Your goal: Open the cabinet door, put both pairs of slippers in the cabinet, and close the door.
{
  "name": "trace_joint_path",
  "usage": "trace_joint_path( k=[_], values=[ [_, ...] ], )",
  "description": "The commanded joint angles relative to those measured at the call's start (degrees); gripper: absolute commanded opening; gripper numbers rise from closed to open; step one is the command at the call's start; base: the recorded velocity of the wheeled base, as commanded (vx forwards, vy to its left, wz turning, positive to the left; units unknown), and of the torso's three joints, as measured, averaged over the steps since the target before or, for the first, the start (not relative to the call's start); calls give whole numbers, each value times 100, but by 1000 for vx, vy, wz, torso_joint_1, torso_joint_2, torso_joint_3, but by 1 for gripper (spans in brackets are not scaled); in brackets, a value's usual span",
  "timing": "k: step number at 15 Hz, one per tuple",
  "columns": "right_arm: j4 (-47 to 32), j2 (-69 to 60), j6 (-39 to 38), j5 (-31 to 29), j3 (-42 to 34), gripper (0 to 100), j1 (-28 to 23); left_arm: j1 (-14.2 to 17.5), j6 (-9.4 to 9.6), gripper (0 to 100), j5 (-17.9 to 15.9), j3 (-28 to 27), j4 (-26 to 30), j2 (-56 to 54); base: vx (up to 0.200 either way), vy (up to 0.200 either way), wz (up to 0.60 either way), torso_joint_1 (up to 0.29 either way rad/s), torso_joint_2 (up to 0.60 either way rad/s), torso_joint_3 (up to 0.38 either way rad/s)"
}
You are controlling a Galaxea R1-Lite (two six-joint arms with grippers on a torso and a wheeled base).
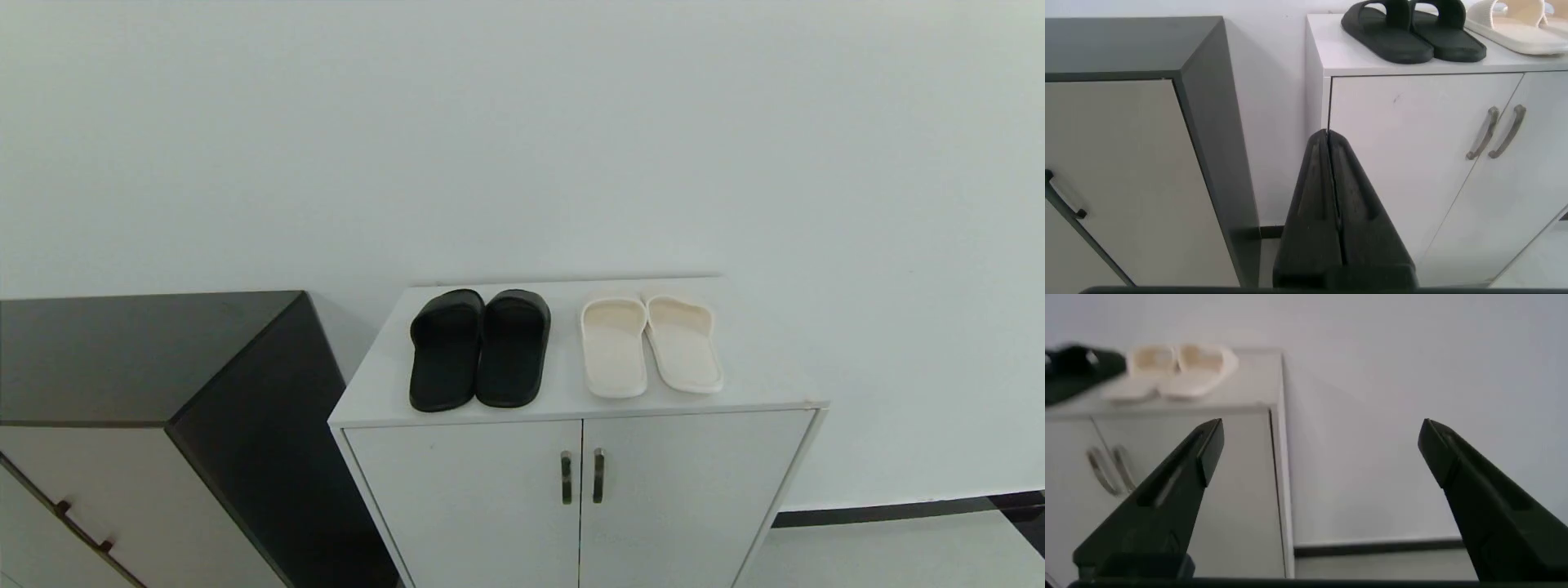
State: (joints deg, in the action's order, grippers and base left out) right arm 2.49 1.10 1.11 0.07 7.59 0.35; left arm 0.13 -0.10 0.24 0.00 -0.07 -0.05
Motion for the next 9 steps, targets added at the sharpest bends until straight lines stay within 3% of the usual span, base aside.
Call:
trace_joint_path(
  k=[1,3,5,7,9],
  values=[
    [-583,1841,-260,836,1359,100,9,4,19,0,-16,0,-1,5,0,0,0,0,0,0],
    [-170,3538,-665,1109,1860,100,220,4,27,0,-24,0,-1,5,0,0,0,0,0,0],
    [305,4698,-1236,845,2422,100,1318,4,19,0,-24,0,-1,5,0,0,0,0,0,0],
    [340,5471,-1675,-148,2932,100,2408,4,27,0,-24,0,-1,5,0,0,0,0,0,0],
    [367,6711,-2053,-1853,3679,100,4078,4,19,0,-24,0,-1,5,0,0,0,0,0,0]
  ],
)
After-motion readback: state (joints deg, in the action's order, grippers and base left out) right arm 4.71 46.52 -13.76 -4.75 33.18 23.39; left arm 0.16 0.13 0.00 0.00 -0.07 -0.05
